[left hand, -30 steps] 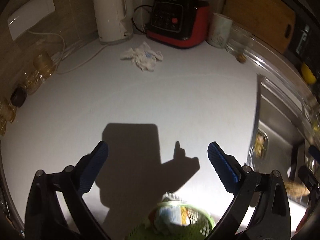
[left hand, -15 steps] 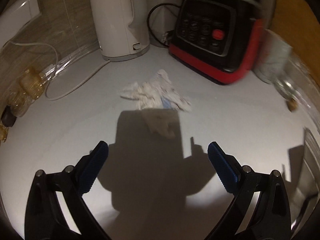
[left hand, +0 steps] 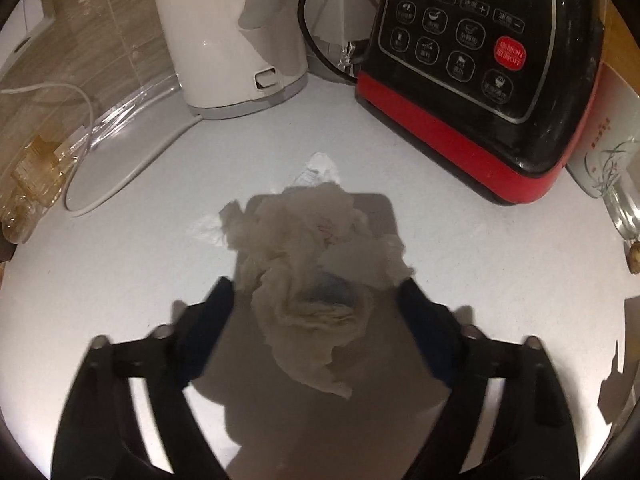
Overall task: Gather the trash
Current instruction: 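Reach the left tool to the crumpled white tissue while the right tool reaches the brown nut shell, then grasp the crumpled tissue with the left tool while the right tool grasps the nut shell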
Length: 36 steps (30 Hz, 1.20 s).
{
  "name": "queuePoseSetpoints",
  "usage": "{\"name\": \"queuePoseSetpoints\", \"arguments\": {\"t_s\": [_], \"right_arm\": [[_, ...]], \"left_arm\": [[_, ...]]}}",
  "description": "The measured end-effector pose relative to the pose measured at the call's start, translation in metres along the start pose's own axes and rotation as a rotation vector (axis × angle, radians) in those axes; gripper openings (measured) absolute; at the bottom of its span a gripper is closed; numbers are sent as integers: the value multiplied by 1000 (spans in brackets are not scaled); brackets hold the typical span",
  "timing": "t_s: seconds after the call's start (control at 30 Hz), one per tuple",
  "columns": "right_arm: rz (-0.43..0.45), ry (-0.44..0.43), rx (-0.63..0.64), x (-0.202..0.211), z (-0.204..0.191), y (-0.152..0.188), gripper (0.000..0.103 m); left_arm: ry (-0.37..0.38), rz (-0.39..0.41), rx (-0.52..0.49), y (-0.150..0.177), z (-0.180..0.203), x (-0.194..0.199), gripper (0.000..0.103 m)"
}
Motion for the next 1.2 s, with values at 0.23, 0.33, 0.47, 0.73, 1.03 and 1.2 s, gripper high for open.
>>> {"name": "queuePoseSetpoints", "arguments": {"t_s": [0.23,0.33,0.47,0.73,1.03,1.2], "right_arm": [[5,34,-13,-25,20,-16,100],[0,47,-17,-41,26,-25,90],[-28,74,-45,-66,35,-36,77],[-42,99,-104,-94,41,-56,60],[-37,173,-142,-105,44,-69,41],[-41,157,-141,-103,42,-66,33]], "left_arm": [[0,16,-70,-3,13,5,25],[13,28,-73,0,11,12,22],[18,56,-93,7,7,31,22],[71,67,-86,29,-2,68,22],[114,45,-88,59,-10,92,22],[121,32,-87,71,-14,97,22]]}}
Point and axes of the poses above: each gripper's, at about its wrist camera, not at the fingertips, and x roughly against the way its jaws point, z to its right, y to its underside, the point moved 5 cm from there along -x, roughly the way its jaws point, and after that the axes turned 5 degrees about -y, right-handed, at the moved point
